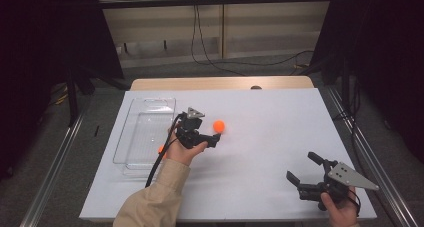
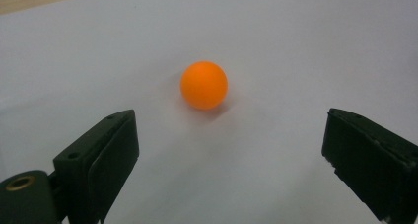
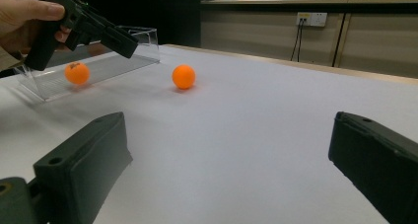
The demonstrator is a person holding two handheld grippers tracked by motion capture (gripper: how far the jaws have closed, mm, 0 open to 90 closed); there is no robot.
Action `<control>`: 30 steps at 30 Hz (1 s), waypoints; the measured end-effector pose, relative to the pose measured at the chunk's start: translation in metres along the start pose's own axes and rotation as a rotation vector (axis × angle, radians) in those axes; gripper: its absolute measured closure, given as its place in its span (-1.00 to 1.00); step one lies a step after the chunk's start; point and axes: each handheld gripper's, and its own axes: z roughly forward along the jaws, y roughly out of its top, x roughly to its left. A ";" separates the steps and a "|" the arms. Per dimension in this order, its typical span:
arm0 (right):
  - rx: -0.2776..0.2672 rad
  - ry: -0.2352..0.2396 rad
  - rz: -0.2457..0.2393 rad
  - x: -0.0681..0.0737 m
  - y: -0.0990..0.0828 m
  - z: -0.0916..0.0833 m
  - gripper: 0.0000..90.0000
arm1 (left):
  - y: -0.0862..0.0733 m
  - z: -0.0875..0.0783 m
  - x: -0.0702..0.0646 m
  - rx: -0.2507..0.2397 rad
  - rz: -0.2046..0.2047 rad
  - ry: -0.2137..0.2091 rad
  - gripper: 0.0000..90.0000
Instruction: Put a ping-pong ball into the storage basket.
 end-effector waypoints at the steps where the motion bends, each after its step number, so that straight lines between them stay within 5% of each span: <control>1: 0.000 0.000 0.000 0.000 0.000 0.000 -0.97 | 0.000 0.001 0.000 0.003 -0.003 -0.001 -0.84; 30: 0.003 0.004 -0.004 0.000 0.000 0.002 -0.97 | -0.002 0.020 -0.006 0.003 -0.003 0.004 -0.84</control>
